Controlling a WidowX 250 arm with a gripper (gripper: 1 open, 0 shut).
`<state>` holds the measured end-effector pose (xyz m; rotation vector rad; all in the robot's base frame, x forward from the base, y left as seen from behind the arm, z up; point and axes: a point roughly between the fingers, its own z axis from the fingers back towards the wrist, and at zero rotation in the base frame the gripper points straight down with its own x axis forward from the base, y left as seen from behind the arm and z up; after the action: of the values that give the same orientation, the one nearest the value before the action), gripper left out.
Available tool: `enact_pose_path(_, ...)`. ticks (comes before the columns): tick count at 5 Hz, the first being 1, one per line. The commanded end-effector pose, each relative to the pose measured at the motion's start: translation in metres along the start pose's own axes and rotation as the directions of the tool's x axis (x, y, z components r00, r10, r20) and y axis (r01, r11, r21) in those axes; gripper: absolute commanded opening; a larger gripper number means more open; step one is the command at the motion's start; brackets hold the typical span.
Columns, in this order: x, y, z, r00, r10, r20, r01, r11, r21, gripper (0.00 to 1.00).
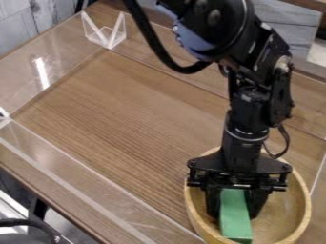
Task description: Remove the green block from inside the brown bowl and put it on the table
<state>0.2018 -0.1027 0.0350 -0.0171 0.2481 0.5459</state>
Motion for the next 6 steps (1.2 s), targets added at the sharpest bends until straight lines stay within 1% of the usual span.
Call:
enact_pose_path(1, 0.002, -0.004, 0.022, 0.999, -0.033, 0.038, 0.035, 0.998, -0.043, 0.00)
enact_pose_path(2, 0.000, 0.000, 0.024, 0.998, -0.052, 0.026, 0.053, 0.998, -0.028, 0.00)
enact_pose_path(6, -0.003, 0.013, 0.030, 0.994, -0.108, -0.009, 0.108, 0.994, 0.007, 0.00)
